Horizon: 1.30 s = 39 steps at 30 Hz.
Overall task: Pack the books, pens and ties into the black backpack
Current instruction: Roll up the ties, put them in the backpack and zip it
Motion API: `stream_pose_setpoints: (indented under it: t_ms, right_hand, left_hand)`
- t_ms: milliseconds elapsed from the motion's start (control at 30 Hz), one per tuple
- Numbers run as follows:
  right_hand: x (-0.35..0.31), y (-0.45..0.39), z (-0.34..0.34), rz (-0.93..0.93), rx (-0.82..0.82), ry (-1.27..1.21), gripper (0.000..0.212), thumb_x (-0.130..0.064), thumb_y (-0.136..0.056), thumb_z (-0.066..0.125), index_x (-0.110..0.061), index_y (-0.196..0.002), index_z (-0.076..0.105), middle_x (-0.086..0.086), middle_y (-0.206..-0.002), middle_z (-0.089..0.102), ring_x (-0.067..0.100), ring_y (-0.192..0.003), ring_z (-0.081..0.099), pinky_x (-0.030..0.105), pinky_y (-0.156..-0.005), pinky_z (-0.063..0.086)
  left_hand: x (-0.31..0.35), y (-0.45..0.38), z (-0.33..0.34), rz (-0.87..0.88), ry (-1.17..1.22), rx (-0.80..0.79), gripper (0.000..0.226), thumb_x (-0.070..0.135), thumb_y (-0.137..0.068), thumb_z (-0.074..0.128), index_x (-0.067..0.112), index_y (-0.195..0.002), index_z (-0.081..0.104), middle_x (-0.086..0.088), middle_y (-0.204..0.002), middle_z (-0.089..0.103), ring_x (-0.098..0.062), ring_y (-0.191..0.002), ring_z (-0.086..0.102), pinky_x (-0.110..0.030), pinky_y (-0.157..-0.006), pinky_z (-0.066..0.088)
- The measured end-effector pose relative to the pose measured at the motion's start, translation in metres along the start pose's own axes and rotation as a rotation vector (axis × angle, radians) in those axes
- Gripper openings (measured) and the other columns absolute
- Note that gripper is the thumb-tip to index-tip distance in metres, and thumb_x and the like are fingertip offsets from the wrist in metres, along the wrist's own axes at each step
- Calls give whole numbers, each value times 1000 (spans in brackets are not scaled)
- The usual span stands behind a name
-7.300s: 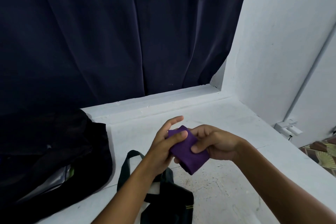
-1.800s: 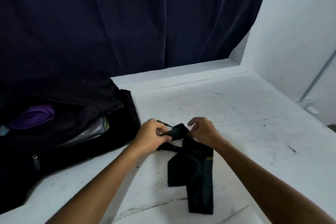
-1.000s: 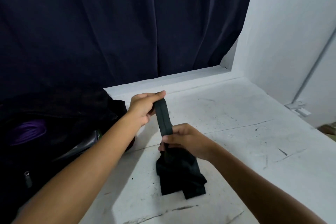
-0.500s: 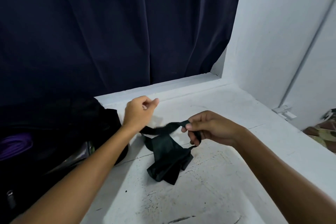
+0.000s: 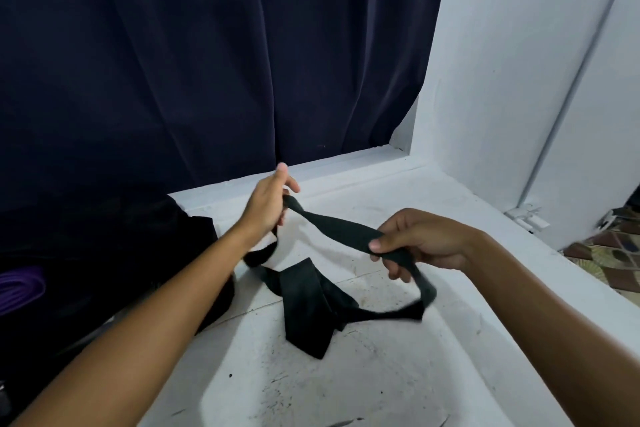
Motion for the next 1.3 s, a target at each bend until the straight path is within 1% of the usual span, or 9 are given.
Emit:
stream_pose_setpoints:
  t_ms: [67,167,300,433,533,700,867,1000,1300]
  right_hand:
    - [7,7,-7,22,-8,8,13,-15,-80,73,-3,-76,68,11,-58,63,21,-48,59,25,-53,48]
    - [7,9,-14,5,9,-48,14,-15,-80,69,-1,-79,69,13,-60,64,22,-48,59,25,-54,50]
    - [-4,3,-11,-40,4,-68,16,-7,-91,59,1,-81,69,14,-62,65,22,-49,60,27,-56,51]
    - [-13,-2,-1,-50,-15,-37,16,-7,-93,58,1,-84,69,14,-64,67,22,-50,63,27,-58,52]
    - [-15,3,-3,-37,-5,-36,15,-7,-93,59,2,-85,68,14,-64,67,21,-50,64,26,-58,53]
    - [-13,10,-2,-29,2,-41,15,-7,-93,59,2,-84,68,14,-64,67,21,-50,64,27,-57,53]
    - [-15,11,3,-32,1,-41,18,-8,-93,59,-1,-81,71,13,-65,68,20,-50,64,26,-58,54]
    - [-7,16,-2,15,13,-7,17,-11,-92,61,-1,-82,70,13,-66,68,21,-52,65,27,-60,54]
    - [10,39,-22,50,23,-2,16,-13,-82,64,2,-81,68,16,-64,67,25,-51,64,28,-58,53]
  left_hand:
    - [-9,-12,-23,-7,-121,40,54,49,-105,25,14,-80,57,-1,-58,42,-14,-47,42,-33,-55,44]
    - [-15,-19,-31,11,-369,-4,45,54,-100,30,24,-87,61,1,-78,63,-21,-78,61,-45,-86,52]
    - [28,12,35,130,-99,-254,36,43,-99,39,19,-105,65,0,-102,73,-13,-111,61,-29,-103,39]
    - [48,47,104,85,55,-507,43,34,-107,27,11,-118,61,-2,-77,70,-10,-80,66,-24,-91,47]
    - [38,50,114,34,50,-476,48,45,-106,25,18,-108,64,3,-58,52,-10,-60,51,-27,-75,43]
    - [30,47,113,-46,208,-454,47,45,-106,25,19,-109,65,-8,-91,74,-14,-88,68,-31,-88,49]
    - [29,61,125,-121,265,-502,49,46,-106,23,12,-105,58,-6,-52,58,-18,-45,47,-25,-53,46]
    - [18,47,106,-131,244,-378,52,53,-103,23,14,-94,56,-5,-58,46,-12,-46,35,-22,-44,29]
    - [-24,-4,4,-44,-204,-84,54,48,-104,24,13,-80,57,-2,-71,43,-16,-63,41,-26,-53,34]
Point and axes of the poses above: each hand's wrist, its own y-axis away from the middle knuckle, its own z-axis out of the palm, x = y × z, the point moved 9 cm from there along -y, towards the middle knuckle
